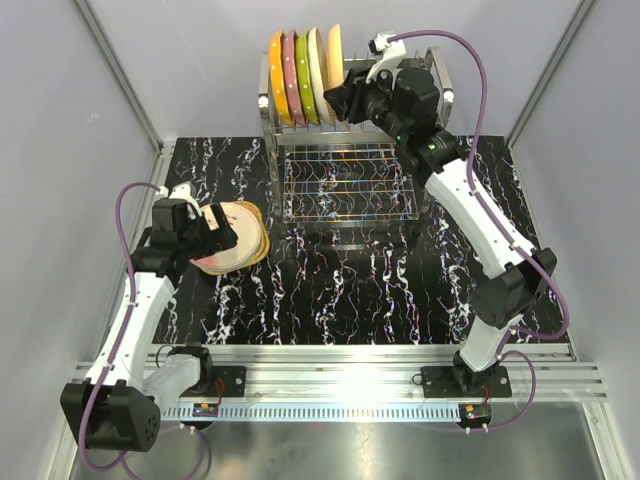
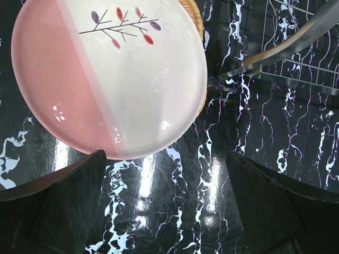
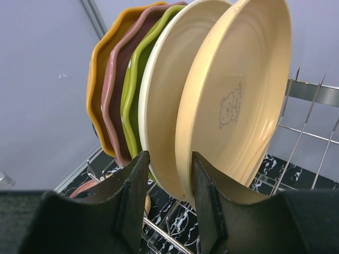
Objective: Load the plates into the dish rack
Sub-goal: Insert the plate into the dish rack
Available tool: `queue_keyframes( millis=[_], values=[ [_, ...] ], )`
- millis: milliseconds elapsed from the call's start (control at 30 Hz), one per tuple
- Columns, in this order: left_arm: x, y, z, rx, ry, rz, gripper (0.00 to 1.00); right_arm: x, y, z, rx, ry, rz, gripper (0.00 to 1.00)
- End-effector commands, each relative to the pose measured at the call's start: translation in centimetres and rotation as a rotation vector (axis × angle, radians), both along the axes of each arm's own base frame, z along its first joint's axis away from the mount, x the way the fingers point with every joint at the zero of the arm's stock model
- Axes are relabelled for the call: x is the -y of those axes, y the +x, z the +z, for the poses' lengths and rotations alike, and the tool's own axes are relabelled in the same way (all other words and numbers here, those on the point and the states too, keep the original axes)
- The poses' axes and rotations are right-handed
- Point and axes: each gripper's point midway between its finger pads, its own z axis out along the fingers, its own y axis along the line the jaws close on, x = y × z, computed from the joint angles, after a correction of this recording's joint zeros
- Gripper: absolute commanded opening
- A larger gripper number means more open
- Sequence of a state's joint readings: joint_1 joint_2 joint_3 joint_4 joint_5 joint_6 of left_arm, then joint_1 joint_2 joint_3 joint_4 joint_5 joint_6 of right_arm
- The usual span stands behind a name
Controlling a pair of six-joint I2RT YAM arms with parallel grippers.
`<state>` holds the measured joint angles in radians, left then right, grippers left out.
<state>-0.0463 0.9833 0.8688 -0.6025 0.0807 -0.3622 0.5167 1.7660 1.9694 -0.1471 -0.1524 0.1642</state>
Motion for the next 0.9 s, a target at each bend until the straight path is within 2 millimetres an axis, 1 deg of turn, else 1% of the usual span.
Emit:
queue_keyframes(
  millis=[0, 33, 67, 200, 233, 300, 333, 400, 433, 500, 633, 667, 700, 800, 867],
  values=[
    [0.4, 0.9, 1.4, 0.056, -0.017, -0.022, 0.99, -0.2, -2.2, 3.4, 0.076, 0.056, 0.067, 0.45],
    [0.4, 0.8, 1.4, 0.054, -0.016, -0.024, 0.99, -0.1, -2.4, 3.5, 0.085, 0.055, 0.073, 0.45],
    [0.4, 0.9, 1.4, 0.056, -0.017, -0.025, 0.99, -0.2, -2.4, 3.1, 0.08, 0.051, 0.077, 0.45],
    [0.4, 0.8, 1.4, 0.056, -0.017, -0.025, 0.99, -0.1, -2.7, 3.2, 0.079, 0.049, 0.082, 0.45],
    [0.4, 0.8, 1.4, 0.056, -0.017, -0.025, 0.99, -0.1, -2.7, 3.0, 0.074, 0.046, 0.08, 0.45],
    [0.4, 0.8, 1.4, 0.056, -0.016, -0.024, 0.99, -0.1, -3.2, 3.4, 0.088, 0.05, 0.095, 0.45],
    [0.4, 0.8, 1.4, 0.056, -0.016, -0.024, 0.99, -0.2, -3.2, 3.1, 0.082, 0.05, 0.099, 0.45],
    [0.4, 0.8, 1.4, 0.054, -0.017, -0.025, 0.99, 0.1, -3.5, 3.4, 0.085, 0.051, 0.096, 0.45],
    [0.4, 0.8, 1.4, 0.054, -0.017, -0.025, 0.99, 0.1, -3.5, 3.3, 0.083, 0.049, 0.094, 0.45],
    [0.5, 0.8, 1.4, 0.056, -0.018, -0.027, 0.99, 0.4, -3.8, 3.6, 0.09, 0.05, 0.089, 0.48],
    [0.4, 0.8, 1.4, 0.054, -0.014, -0.022, 0.99, 0.9, -4.4, 3.9, 0.098, 0.041, 0.08, 0.6],
    [0.3, 0.8, 1.4, 0.055, -0.013, -0.021, 0.99, 1.2, -4.7, 4.3, 0.107, 0.044, 0.077, 0.62],
    [0.3, 0.8, 1.5, 0.058, -0.012, -0.018, 0.99, 1.3, -4.8, 4.3, 0.11, 0.041, 0.076, 0.66],
    [0.2, 0.8, 1.5, 0.061, -0.008, -0.014, 0.99, 1.4, -5.1, 4.4, 0.11, 0.036, 0.073, 0.69],
    [0.0, 0.7, 1.5, 0.061, -0.003, -0.008, 0.99, 1.7, -5.5, 4.7, 0.116, 0.037, 0.073, 0.69]
  ],
)
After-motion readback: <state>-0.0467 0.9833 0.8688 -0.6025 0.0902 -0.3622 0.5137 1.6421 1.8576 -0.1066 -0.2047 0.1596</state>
